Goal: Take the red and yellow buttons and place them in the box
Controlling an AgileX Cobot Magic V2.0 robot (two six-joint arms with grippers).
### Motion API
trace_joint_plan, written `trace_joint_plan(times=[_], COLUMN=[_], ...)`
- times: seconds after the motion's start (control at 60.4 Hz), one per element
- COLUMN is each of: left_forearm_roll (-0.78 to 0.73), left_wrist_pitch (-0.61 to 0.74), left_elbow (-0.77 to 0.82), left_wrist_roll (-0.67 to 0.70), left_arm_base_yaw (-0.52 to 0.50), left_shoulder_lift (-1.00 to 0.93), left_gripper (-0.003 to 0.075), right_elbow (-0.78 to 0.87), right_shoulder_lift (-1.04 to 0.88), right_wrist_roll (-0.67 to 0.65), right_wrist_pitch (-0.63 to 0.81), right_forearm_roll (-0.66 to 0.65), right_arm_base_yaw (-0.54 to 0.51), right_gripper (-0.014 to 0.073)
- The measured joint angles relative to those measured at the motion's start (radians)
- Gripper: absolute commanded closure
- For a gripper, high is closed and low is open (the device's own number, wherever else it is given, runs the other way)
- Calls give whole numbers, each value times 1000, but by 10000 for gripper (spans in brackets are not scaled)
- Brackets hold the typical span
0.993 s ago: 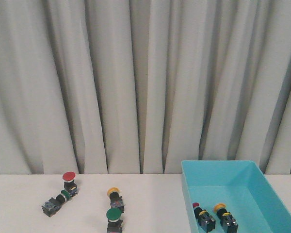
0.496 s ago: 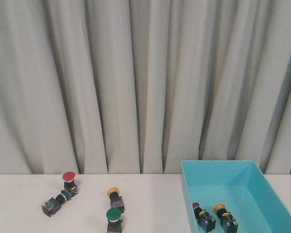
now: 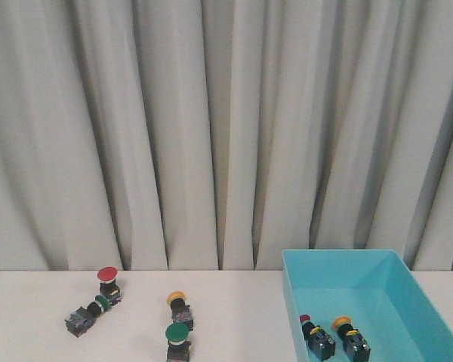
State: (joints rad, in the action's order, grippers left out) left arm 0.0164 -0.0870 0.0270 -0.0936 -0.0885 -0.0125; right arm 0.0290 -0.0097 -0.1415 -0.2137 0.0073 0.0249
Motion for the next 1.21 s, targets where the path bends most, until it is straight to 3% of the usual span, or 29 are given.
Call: trace_joint_plan(times=[0.165,1.208], left_forearm_roll=[0,0], left_wrist_pitch=[0,0], left_elbow=[0,0], left_wrist_roll=[0,0], left_arm_base_yaw=[0,0], left_shoulder_lift=[0,0], left_gripper=[726,726], right_elbow=[0,0], right_shoulder_lift=[0,0], right_wrist_roll=[-48,-56], right_wrist_pitch=[1,1], right_forearm_roll=[-49,-48], right_arm_base_yaw=[0,0], right_gripper=[601,601])
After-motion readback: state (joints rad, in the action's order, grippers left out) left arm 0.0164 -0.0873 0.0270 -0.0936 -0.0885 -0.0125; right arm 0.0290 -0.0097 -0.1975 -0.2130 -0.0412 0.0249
